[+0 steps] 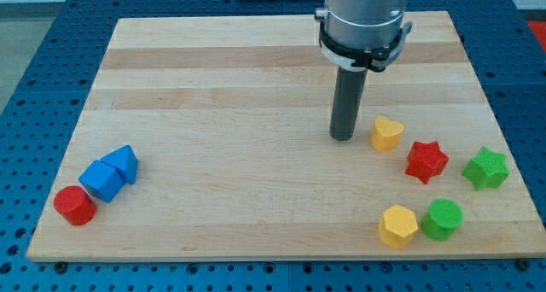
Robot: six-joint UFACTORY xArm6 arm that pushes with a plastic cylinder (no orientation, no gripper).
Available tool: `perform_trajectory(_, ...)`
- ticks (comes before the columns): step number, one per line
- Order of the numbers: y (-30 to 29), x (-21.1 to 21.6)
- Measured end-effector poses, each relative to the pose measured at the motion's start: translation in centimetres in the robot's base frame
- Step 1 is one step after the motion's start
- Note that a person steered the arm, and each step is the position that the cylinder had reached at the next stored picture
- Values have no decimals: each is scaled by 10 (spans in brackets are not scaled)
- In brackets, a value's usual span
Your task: Point your arm to red star
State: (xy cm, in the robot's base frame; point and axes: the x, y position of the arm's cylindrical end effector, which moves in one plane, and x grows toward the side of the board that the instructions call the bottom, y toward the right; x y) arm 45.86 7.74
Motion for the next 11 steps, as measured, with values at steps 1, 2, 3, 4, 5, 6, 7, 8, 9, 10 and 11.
perform_trajectory(1,0,0)
perform_trajectory(2,0,0)
perform_trajectory(3,0,1)
perform_trajectory(4,10,34)
perform_trajectory(5,10,35)
perform_trajectory(6,10,37)
perform_trajectory(7,13,73)
perform_trajectory(8,13,74)
perform_trajectory(9,48,93)
perform_trajectory(10,54,93)
perform_trajectory(11,64,92)
